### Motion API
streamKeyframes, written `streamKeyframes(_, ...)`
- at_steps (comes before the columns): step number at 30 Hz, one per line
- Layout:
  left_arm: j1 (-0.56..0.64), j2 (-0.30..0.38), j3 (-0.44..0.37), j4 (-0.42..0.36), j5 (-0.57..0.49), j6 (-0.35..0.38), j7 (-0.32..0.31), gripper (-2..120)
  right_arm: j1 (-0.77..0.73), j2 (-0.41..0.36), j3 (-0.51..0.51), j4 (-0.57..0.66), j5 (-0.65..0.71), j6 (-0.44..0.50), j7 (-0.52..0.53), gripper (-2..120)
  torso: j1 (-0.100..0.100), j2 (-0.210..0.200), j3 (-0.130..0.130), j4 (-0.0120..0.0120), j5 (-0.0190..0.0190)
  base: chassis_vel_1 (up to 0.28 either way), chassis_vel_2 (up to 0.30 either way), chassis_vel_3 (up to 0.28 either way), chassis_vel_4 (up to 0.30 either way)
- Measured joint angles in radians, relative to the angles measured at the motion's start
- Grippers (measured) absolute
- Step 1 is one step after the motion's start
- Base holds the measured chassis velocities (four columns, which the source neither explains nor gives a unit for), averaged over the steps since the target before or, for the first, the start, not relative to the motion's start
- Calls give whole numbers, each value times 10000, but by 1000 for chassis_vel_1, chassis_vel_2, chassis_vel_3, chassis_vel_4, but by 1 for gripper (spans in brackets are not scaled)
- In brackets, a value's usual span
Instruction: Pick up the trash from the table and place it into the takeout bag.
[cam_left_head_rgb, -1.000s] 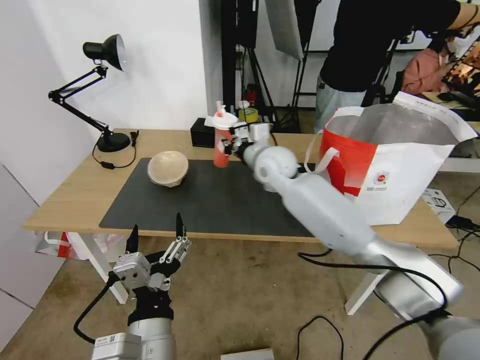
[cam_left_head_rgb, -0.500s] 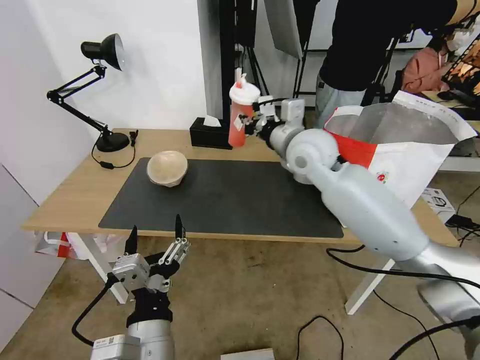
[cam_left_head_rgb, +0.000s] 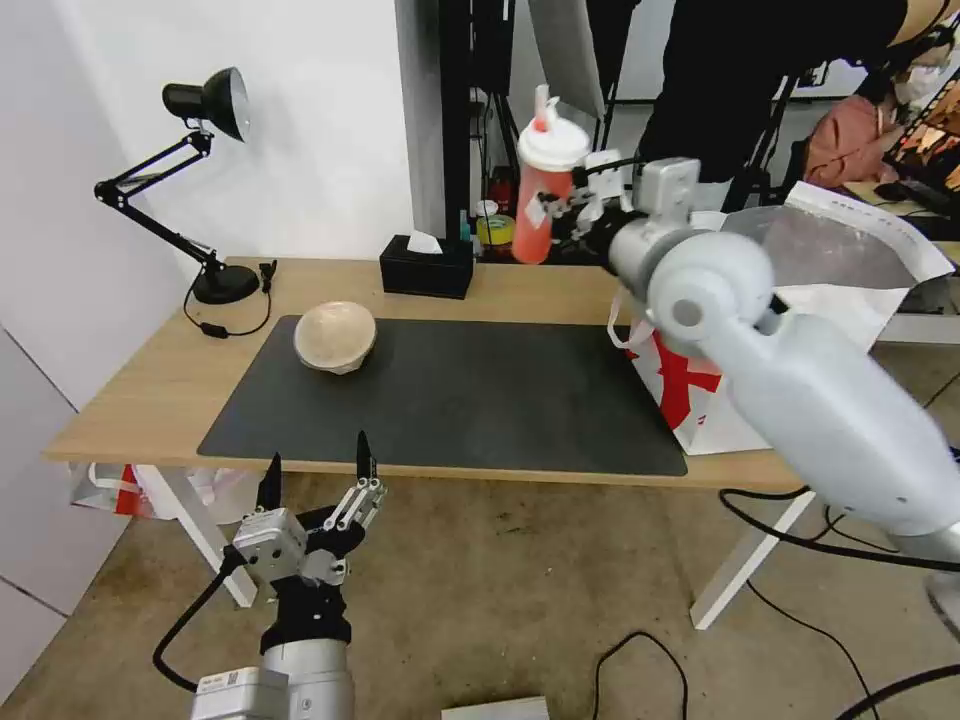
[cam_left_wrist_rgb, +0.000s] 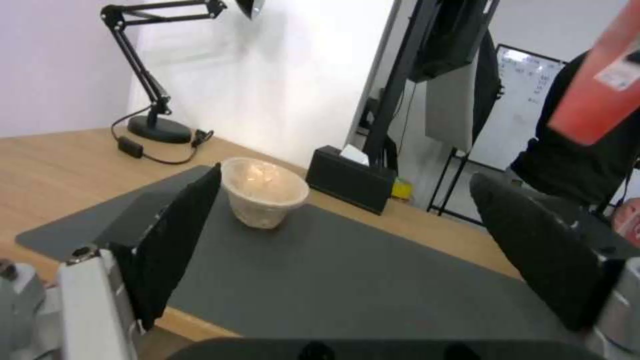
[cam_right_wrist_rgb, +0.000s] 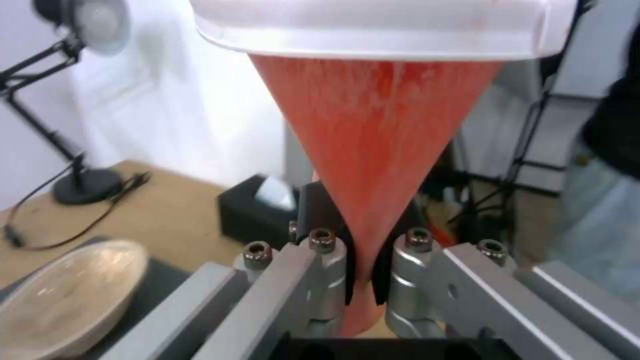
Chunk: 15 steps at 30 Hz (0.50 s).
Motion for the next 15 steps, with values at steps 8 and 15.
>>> streamKeyframes(8,-22,19,7,6,-1,2,1,100,4,-677,607,163,137,-72,153,3,0,0,0,0,0,0,0,0,0)
streamKeyframes(15,-27,38,32,29,-6,3,2,100,-141,-1386,1519,-60,507,46,-37,3,0,0,0,0,0,0,0,0,0)
